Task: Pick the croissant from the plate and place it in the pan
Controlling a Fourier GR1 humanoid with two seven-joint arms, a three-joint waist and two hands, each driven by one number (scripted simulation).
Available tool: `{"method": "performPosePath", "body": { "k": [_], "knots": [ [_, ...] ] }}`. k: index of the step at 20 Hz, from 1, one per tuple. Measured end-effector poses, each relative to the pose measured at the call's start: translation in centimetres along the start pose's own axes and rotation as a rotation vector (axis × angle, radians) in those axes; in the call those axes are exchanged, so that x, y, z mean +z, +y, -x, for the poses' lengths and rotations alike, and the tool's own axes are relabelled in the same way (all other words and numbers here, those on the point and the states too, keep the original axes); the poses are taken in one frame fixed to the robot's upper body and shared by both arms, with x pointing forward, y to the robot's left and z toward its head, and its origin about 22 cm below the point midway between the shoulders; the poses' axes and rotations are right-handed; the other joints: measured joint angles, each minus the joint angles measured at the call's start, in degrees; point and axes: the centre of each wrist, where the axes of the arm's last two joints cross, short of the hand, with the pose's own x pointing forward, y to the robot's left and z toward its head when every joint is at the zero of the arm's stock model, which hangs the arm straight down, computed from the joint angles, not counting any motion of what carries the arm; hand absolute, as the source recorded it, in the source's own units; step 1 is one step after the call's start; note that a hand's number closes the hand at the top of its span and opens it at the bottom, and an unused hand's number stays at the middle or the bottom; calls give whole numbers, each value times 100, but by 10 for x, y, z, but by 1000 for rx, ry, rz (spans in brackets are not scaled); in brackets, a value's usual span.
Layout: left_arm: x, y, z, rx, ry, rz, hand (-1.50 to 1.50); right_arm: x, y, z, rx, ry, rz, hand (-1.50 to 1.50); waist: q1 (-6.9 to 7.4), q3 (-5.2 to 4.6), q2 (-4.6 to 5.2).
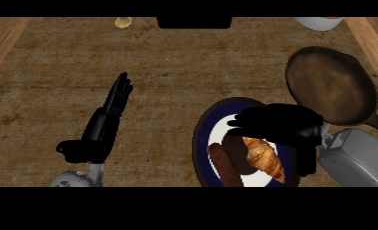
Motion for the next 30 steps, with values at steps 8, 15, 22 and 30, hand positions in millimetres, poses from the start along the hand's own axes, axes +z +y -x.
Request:
{"method": "performPosePath", "body": {
  "k": [8,15,22,30],
  "knots": [
    [2,4,1,-2,-1,0,0,-6,16,3,7,40,-34,-150,-13,1,-1],
    [5,9,5,4,-1,-1,0,-22,26,10,-31,46,-2,-150,-4,0,2],
    [8,1,8,0,-3,0,0,-39,38,17,-38,64,-6,-150,-3,-1,1],
    [2,6,7,0,-5,0,0,-58,50,24,55,78,-71,150,13,-39,-43]
  ]
}}
